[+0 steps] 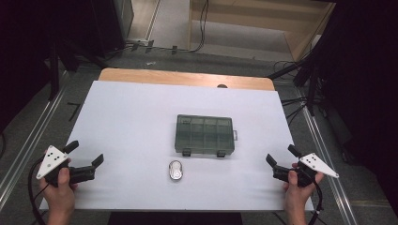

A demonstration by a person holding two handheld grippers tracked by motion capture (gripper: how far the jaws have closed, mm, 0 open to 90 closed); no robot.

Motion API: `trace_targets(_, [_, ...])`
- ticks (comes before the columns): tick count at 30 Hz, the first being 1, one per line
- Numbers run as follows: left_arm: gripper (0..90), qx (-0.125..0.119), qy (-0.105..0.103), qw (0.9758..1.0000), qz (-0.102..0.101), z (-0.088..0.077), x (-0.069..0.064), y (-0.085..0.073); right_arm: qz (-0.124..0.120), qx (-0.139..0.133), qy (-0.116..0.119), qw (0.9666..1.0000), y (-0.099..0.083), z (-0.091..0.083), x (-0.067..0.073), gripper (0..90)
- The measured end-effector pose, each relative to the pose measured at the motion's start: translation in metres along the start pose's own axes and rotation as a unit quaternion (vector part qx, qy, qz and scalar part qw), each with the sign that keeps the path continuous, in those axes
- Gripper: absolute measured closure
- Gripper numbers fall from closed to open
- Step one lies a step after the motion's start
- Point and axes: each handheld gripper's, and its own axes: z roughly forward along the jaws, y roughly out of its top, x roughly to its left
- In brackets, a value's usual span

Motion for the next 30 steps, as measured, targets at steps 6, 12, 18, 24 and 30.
trace_targets(6, [0.0,0.003,-0.003,0.9999,0.009,0.006,-0.011,0.006,-0.003,-0.004,0.007,1.0000,0.004,0.002,0.005,0.0])
trace_targets(12, [0.0,-0.006,-0.013,0.9998,0.012,0.012,-0.022,0.017,0.000,-0.012,0.009,0.9999,0.009,0.001,0.010,0.0])
trace_targets(18, [0.0,0.000,-0.039,0.9990,0.021,0.024,-0.036,0.029,-0.007,-0.014,0.006,0.9999,0.019,0.001,0.015,0.0])
trace_targets(24, [0.0,0.003,-0.060,0.9981,0.015,0.036,-0.045,0.038,-0.020,-0.011,0.010,0.9997,0.030,0.006,0.023,0.0])
trace_targets(30, [0.0,0.005,-0.072,0.9973,0.015,0.049,-0.054,0.047,-0.017,-0.013,0.022,0.9995,0.038,0.012,0.028,0.0])
